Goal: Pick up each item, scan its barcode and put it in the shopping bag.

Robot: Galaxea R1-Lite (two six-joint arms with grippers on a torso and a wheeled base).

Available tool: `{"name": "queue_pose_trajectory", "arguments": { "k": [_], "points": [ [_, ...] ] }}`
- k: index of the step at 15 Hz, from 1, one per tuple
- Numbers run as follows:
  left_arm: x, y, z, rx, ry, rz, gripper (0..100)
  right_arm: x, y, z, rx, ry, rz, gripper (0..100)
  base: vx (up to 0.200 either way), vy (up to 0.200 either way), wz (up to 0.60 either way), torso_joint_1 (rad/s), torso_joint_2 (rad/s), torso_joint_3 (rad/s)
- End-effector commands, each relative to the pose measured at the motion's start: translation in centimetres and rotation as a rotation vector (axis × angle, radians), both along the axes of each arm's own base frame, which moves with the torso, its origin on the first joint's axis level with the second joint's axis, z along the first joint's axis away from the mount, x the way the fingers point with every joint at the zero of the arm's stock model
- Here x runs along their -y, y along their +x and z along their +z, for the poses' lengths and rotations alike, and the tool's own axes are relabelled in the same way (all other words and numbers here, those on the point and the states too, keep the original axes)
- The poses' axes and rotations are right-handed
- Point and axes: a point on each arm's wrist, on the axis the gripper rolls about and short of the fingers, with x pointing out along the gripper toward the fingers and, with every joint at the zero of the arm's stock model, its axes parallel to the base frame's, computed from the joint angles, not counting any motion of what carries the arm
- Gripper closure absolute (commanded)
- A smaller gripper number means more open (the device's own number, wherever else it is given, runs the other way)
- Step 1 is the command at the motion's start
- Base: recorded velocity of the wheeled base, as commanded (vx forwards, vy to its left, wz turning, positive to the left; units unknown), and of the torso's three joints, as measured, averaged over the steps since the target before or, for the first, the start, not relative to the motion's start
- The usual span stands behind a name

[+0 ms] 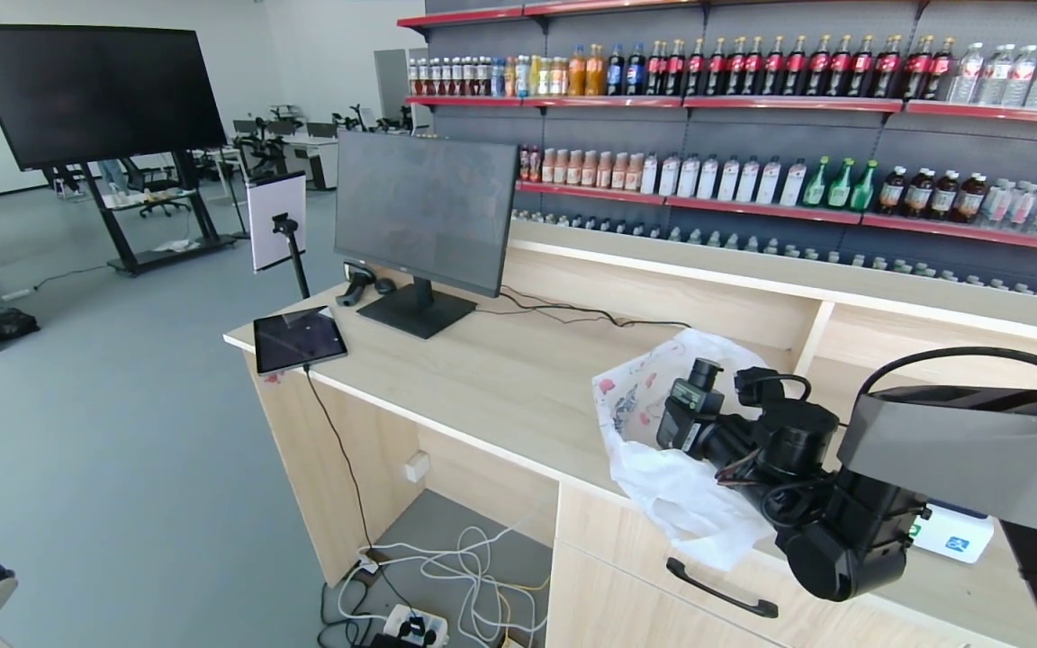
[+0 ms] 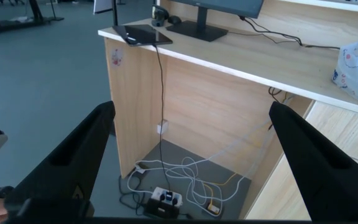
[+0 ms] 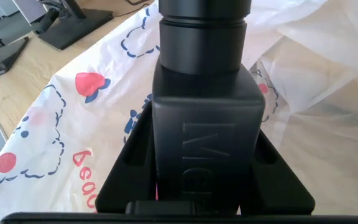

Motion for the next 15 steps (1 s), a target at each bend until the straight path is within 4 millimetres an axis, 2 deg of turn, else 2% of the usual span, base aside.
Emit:
{"name": "queue_pose_trajectory", "arguments": {
  "k": [1,6,14,15],
  "points": [
    [0.0,0.0,0.0,0.001,0.000,0.000,0,0.0,0.1,-0.6,-0.013,-0.003,-0.003,100,0.000,0.000,0.00,0.000,0.00,0.000],
    [0.0,0.0,0.0,0.001,0.000,0.000,0,0.0,0.1,-2.1,-0.047,-0.012,-0.003,100,0.000,0.000,0.00,0.000,0.00,0.000],
    [0.0,0.0,0.0,0.002,0.001,0.001,0,0.2,0.7,-2.9,-0.049,-0.011,-0.012,100,0.000,0.000,0.00,0.000,0.00,0.000],
    [0.0,0.0,0.0,0.002,0.001,0.001,0,0.3,0.9,-2.9,-0.044,-0.010,-0.017,0,0.000,0.000,0.00,0.000,0.00,0.000]
  ]
}}
